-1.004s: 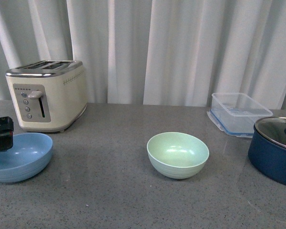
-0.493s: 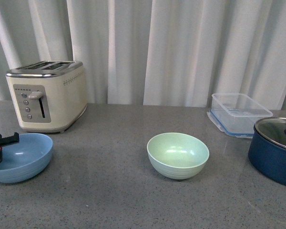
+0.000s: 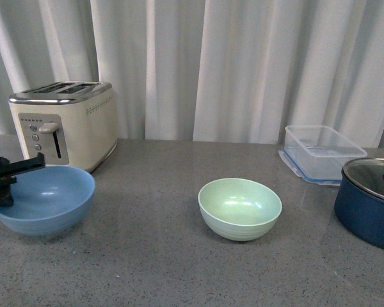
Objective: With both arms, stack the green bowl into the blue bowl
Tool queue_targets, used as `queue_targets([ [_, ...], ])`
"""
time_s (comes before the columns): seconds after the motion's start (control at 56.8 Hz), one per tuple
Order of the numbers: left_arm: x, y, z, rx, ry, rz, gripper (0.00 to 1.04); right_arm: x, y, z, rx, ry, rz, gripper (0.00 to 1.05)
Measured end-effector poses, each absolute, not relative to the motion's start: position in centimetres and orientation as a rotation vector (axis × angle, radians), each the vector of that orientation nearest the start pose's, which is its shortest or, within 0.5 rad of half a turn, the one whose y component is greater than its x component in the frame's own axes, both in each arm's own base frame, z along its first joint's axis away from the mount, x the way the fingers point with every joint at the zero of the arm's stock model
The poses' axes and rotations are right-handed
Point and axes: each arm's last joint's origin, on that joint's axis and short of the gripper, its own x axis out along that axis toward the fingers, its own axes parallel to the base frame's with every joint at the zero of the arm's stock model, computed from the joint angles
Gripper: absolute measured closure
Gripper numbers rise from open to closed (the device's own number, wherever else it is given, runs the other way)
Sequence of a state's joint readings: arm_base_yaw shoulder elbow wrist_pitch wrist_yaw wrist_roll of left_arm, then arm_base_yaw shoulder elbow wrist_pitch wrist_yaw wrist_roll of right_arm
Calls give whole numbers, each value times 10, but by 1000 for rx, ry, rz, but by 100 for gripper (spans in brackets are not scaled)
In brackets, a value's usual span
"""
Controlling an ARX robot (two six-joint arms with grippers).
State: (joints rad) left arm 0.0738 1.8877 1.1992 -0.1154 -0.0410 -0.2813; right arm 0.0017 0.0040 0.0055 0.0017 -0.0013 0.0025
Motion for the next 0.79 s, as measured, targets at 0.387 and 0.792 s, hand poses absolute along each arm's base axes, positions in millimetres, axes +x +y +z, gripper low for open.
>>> queue_targets([
  [0.387,401,-48,175,-304,784,59,101,98,0,165,2,-3,3,10],
  [0.792,404,-73,156,-284,826,47,101,98,0,165,2,-3,3,10],
])
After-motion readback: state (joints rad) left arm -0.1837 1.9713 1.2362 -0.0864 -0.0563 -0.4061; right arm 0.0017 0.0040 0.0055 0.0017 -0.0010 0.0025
